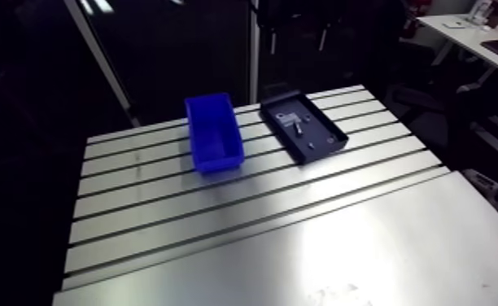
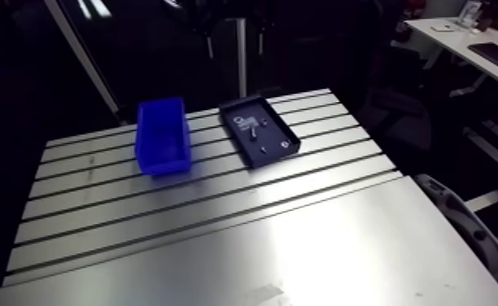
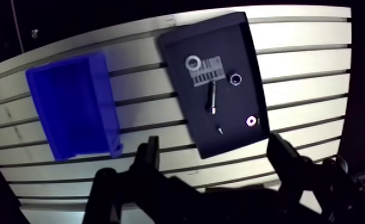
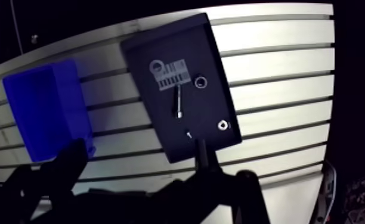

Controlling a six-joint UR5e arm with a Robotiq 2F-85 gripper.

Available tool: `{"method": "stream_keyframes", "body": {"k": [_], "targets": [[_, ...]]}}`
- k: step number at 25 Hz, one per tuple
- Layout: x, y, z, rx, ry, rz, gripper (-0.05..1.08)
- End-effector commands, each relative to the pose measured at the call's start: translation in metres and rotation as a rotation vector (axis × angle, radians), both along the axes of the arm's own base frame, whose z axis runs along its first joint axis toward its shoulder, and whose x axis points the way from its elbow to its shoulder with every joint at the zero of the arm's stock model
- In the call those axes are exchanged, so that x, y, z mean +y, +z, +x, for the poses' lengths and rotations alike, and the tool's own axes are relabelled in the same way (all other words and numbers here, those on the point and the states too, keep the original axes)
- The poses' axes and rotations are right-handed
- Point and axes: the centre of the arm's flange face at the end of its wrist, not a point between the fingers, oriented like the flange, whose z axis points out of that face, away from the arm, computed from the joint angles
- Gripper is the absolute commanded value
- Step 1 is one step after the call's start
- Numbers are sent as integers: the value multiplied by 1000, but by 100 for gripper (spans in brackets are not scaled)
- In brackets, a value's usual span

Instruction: Pick up the M10 bolt from the tray and put it into the blue bin.

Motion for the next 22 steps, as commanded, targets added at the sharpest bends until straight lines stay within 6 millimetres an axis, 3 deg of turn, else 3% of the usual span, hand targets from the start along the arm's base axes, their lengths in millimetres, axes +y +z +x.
{"method": "stream_keyframes", "body": {"k": [1, 5, 15, 22], "targets": [[2, -30, 4, -15, 5, -5, 2], [1, -50, 7, -49, 3, -16, 2], [4, -68, 10, -46, 2, -15, 2], [22, -85, 11, -66, -28, -26, 2]]}}
